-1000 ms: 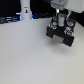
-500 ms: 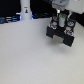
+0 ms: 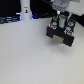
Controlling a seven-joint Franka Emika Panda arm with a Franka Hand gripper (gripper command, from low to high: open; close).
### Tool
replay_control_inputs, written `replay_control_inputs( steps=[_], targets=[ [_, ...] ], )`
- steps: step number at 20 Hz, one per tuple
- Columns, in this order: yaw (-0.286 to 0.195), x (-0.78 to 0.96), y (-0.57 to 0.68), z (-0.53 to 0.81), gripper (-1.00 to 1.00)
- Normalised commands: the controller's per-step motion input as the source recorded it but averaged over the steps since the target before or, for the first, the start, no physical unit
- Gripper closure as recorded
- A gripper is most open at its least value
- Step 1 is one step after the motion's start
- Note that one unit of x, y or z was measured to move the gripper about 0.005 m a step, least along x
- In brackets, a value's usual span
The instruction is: Open the kcup holder, insert the kcup into the holder, and close the kcup holder
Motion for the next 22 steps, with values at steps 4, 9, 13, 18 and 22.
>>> replay_control_inputs(
  steps=[4, 9, 13, 18, 22],
  targets=[
    [0.02, 0.02, 0.06, -0.2, 1.0],
    [0.021, 0.05, 0.11, -0.18, 1.0],
    [0.03, 0.05, 0.17, -0.14, 1.0],
    [0.025, 0.09, 0.19, -0.08, 1.0],
    [0.028, 0.08, 0.18, -0.03, -1.0]
  ],
)
